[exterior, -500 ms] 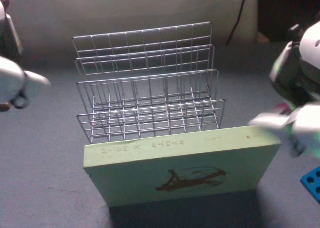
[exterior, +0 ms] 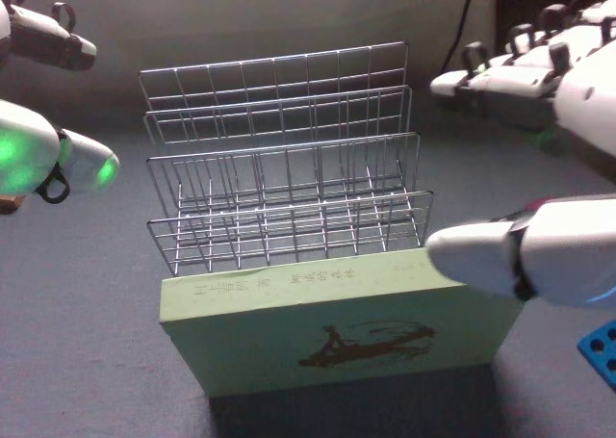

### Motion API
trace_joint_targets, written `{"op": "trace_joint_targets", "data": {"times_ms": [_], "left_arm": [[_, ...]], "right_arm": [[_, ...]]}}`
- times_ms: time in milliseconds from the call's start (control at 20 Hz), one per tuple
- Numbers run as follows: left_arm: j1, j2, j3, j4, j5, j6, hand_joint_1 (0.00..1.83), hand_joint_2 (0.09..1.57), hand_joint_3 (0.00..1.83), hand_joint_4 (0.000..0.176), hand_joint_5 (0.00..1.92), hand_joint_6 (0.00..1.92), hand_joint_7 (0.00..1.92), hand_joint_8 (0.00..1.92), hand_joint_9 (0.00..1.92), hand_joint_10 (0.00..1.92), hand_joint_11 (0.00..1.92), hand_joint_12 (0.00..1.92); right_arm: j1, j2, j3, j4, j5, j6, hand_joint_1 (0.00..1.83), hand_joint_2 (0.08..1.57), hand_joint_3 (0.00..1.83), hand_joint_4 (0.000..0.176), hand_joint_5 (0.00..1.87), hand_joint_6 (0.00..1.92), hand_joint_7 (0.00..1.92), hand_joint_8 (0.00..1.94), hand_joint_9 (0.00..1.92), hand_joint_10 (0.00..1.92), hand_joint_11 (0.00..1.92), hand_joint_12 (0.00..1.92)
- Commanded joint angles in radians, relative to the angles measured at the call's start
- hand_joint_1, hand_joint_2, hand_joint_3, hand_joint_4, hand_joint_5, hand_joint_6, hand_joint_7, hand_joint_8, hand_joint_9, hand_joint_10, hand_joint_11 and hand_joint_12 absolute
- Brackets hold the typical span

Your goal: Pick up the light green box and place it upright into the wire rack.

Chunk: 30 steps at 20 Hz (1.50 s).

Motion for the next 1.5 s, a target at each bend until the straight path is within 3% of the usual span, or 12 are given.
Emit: {"op": "trace_joint_targets", "data": {"times_ms": [0, 150, 250, 350, 550, 900, 1300, 1450], "left_arm": [[-0.011, 0.001, -0.005, 0.080, -0.044, 0.003, 0.32, 1.09, 0.00, 0.125, 0.25, 0.00, 0.17, 0.00, 0.19, 0.00, 0.00, 0.64], [-0.013, 0.001, -0.010, 0.080, -0.045, 0.003, 0.32, 1.10, 0.00, 0.126, 0.25, 0.00, 0.17, 0.00, 0.20, 0.00, 0.00, 0.65], [-0.014, 0.001, -0.014, 0.080, -0.045, 0.003, 0.30, 1.10, 0.00, 0.126, 0.23, 0.00, 0.16, 0.00, 0.20, 0.00, 0.00, 0.64], [-0.014, 0.001, -0.016, 0.080, -0.045, 0.003, 0.30, 1.11, 0.00, 0.125, 0.24, 0.01, 0.15, 0.00, 0.20, 0.00, 0.00, 0.64], [-0.014, 0.002, -0.017, 0.080, -0.045, 0.011, 0.31, 1.10, 0.00, 0.124, 0.25, 0.01, 0.16, 0.00, 0.20, 0.00, 0.00, 0.64], [-0.011, 0.003, -0.012, 0.072, -0.053, 0.026, 0.31, 1.11, 0.00, 0.125, 0.24, 0.00, 0.16, 0.00, 0.20, 0.00, 0.00, 0.62], [-0.010, 0.029, -0.005, 0.067, -0.077, 0.046, 0.29, 1.11, 0.00, 0.125, 0.23, 0.00, 0.16, 0.00, 0.20, 0.00, 0.00, 0.61], [-0.010, 0.036, 0.009, 0.066, -0.085, 0.059, 0.30, 1.12, 0.00, 0.127, 0.19, 0.00, 0.14, 0.00, 0.19, 0.00, 0.00, 0.56]], "right_arm": [[0.009, -0.015, -0.006, -0.072, 0.006, 0.010, 0.14, 1.03, 0.01, 0.076, 0.19, 0.00, 0.22, 0.00, 0.16, 0.00, 0.00, 0.92], [0.016, -0.098, -0.005, -0.076, -0.075, 0.001, 0.32, 1.01, 0.00, 0.041, 0.17, 0.00, 0.22, 0.00, 0.16, 0.00, 0.00, 0.91], [0.008, -0.161, -0.004, -0.096, -0.086, 0.015, 0.48, 0.99, 0.00, 0.029, 0.16, 0.00, 0.20, 0.00, 0.15, 0.00, 0.00, 0.89], [0.001, -0.216, 0.004, -0.096, -0.105, 0.027, 0.67, 0.97, 0.00, 0.027, 0.18, 0.01, 0.19, 0.00, 0.16, 0.00, 0.00, 0.80], [-0.025, -0.356, 0.081, -0.093, -0.178, 0.102, 0.86, 0.98, 0.00, 0.029, 0.19, 0.01, 0.19, 0.00, 0.17, 0.00, 0.00, 0.77], [-0.010, -0.524, 0.229, 0.076, -0.195, 0.110, 0.92, 0.99, 0.00, 0.030, 0.22, 0.01, 0.19, 0.00, 0.15, 0.00, 0.00, 0.83], [-0.001, -0.614, 0.318, 0.181, -0.174, 0.060, 0.91, 0.99, 0.00, 0.032, 0.21, 0.00, 0.18, 0.00, 0.14, 0.00, 0.00, 0.81], [-0.018, -0.628, 0.332, 0.192, -0.172, 0.053, 0.90, 0.98, 0.00, 0.037, 0.16, 0.00, 0.15, 0.00, 0.11, 0.00, 0.00, 0.72]]}}
